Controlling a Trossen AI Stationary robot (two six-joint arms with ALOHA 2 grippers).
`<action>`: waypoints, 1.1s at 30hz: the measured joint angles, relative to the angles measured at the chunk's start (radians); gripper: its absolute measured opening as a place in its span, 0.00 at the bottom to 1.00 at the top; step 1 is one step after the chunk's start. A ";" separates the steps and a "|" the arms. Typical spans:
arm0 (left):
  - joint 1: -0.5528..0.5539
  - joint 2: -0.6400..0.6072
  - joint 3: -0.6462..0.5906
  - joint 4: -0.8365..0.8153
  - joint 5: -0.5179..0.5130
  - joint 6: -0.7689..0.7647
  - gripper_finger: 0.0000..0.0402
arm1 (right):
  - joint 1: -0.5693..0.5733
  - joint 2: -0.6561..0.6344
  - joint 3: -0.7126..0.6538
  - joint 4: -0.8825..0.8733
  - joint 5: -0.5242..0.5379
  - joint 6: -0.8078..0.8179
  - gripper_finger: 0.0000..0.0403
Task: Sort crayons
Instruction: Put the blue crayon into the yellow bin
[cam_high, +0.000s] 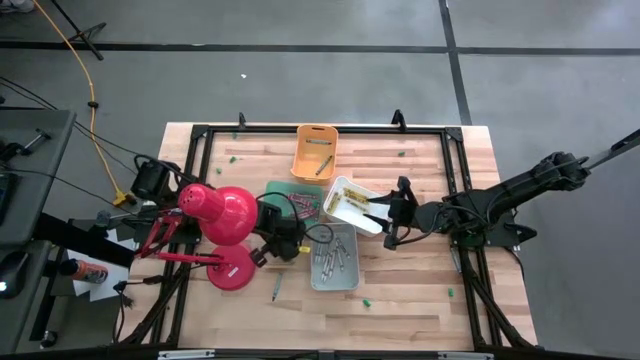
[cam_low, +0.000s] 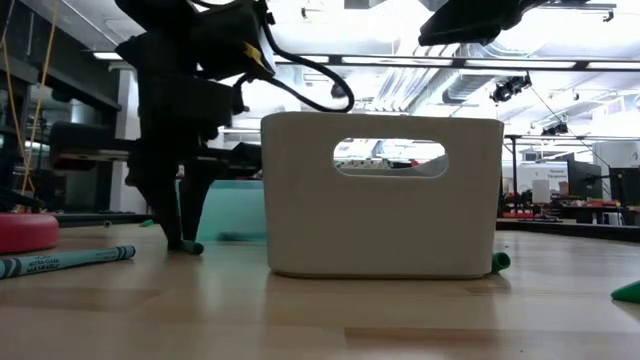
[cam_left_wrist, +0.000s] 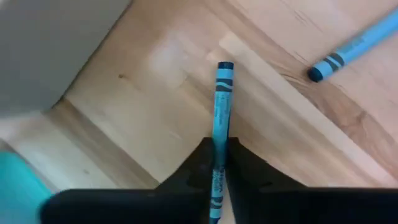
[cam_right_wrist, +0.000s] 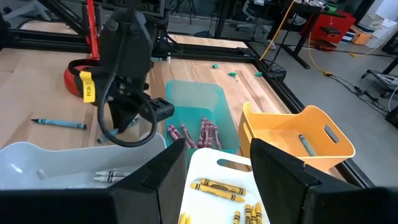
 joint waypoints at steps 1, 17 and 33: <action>0.001 0.000 0.000 0.001 0.000 -0.023 0.04 | 0.000 0.000 0.000 0.000 0.000 0.000 0.43; 0.005 -0.218 -0.006 -0.015 -0.096 -0.357 0.00 | 0.000 0.000 0.000 -0.007 -0.002 0.000 0.43; 0.193 -0.413 -0.625 1.591 -0.231 -0.596 0.00 | 0.000 0.001 0.000 -0.027 -0.061 0.030 0.43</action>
